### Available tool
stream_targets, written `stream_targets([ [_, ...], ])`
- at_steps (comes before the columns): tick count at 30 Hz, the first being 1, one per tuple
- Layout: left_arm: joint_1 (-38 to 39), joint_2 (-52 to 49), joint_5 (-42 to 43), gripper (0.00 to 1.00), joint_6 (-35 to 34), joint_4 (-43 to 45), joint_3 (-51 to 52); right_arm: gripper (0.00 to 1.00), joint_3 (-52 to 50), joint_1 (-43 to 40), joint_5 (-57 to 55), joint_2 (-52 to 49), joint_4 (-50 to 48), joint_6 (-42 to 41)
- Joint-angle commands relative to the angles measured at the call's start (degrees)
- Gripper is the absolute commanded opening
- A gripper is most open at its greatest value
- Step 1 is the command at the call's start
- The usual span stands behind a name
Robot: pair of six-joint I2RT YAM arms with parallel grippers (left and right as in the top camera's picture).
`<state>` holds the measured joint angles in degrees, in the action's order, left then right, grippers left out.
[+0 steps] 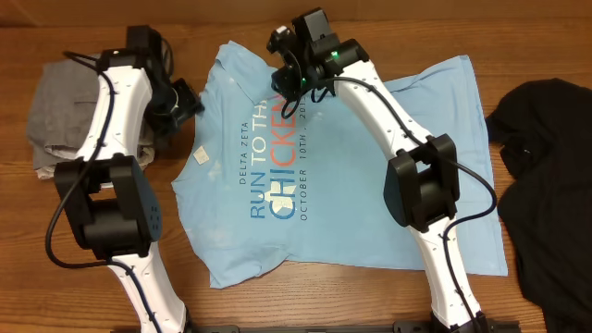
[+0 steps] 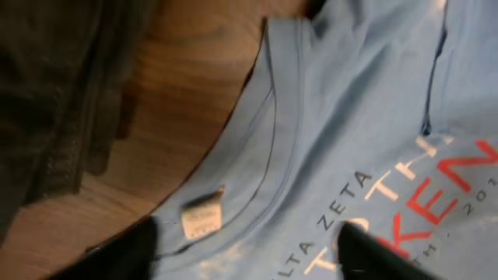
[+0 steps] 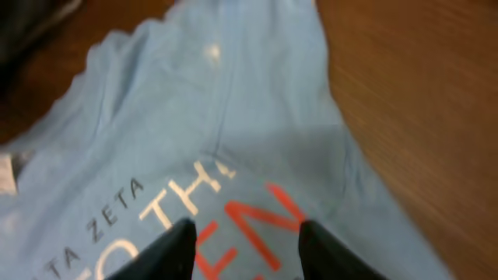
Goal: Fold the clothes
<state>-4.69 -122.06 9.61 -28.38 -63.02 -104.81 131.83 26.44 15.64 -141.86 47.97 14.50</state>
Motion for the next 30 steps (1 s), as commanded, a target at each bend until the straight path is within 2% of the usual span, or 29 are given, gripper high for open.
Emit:
stream_targets([
  [1, 0.46, -0.52, 0.79, 1.00, 0.07, 1.92, 0.57, 0.26, 0.39, 1.64, -1.57, -1.70, -3.67, 1.03],
  [3, 0.76, -0.52, 0.94, 1.00, 0.13, 2.91, 0.57, 0.19, 0.39, 2.62, -2.69, -3.10, -5.88, 2.91],
  [6, 1.40, -0.52, 4.52, 1.00, 3.19, 4.87, 0.57, 0.18, 0.39, 4.22, -3.26, -5.14, -8.39, 7.87],
  [11, 2.60, -0.52, 5.22, 1.00, 3.69, 7.43, 0.57, 0.18, 0.39, 6.03, -11.04, -6.82, -12.61, 8.59],
  [13, 2.73, -0.52, 5.22, 1.00, 3.72, 7.43, 0.57, 0.20, 0.39, 6.27, -11.80, -7.02, -12.52, 10.05],
  [19, 2.75, -0.52, 5.22, 1.00, 3.72, 7.43, 0.57, 0.34, 0.39, 6.08, -11.76, -7.02, -11.47, 9.99],
  [30, 2.75, -0.52, 5.22, 1.00, 3.72, 7.43, 0.57, 0.40, -3.37, 5.31, -11.50, -8.07, -13.86, 9.29],
])
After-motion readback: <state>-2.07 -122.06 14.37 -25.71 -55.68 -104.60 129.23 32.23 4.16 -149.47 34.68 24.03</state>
